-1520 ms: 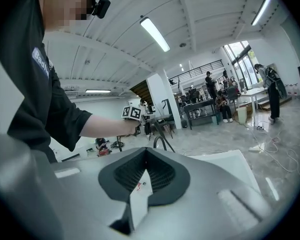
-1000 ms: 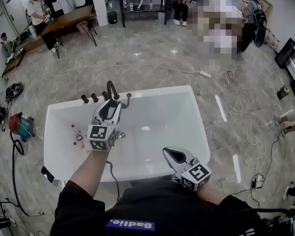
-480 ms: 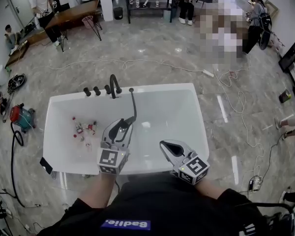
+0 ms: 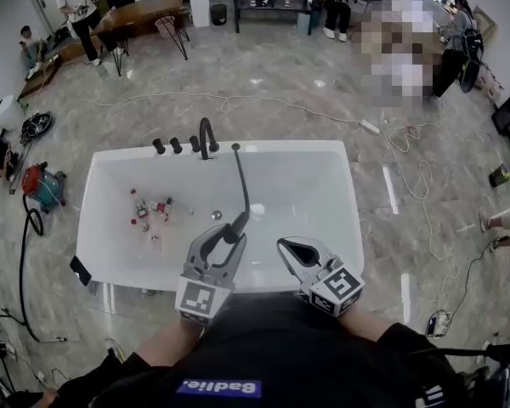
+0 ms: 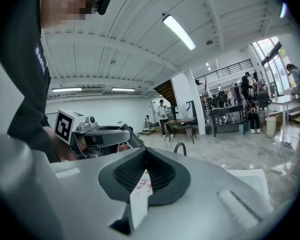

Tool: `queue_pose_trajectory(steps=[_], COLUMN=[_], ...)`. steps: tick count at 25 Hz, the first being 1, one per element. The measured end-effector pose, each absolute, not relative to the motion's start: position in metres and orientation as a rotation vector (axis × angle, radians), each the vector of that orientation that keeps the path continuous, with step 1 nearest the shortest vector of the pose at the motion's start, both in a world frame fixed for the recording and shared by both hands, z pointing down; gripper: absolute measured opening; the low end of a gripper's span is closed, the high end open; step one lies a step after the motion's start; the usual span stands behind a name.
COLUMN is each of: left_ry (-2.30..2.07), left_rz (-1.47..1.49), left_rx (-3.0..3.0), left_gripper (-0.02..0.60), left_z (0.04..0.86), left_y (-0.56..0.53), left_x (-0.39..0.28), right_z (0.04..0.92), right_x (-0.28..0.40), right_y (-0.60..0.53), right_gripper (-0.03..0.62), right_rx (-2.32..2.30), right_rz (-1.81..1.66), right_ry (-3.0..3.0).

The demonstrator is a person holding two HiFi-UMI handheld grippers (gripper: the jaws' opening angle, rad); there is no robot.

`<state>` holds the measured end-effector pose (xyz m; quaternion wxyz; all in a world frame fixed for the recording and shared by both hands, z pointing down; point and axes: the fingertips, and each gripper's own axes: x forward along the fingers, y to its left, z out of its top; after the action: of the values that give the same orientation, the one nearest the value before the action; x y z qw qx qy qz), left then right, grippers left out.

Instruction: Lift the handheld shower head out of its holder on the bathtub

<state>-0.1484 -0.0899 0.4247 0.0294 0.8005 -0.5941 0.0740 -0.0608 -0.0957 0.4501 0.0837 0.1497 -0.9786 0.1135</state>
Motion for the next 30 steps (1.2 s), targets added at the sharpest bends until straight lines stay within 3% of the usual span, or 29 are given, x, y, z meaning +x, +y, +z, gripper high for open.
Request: queue_pose_trajectory(steps=[30], left_ry=[-1.774], left_rz=[0.326], left_rx=[2.561], left_gripper=[0.135], left_z=[0.416], left_y=[-0.061], left_x=[-0.11], right_z=[0.439], right_x=[-0.079], right_y=[-0.069], right_gripper=[0.002], right_rx=[0.26], right_rz=[0.256], right_ry=[-2.959])
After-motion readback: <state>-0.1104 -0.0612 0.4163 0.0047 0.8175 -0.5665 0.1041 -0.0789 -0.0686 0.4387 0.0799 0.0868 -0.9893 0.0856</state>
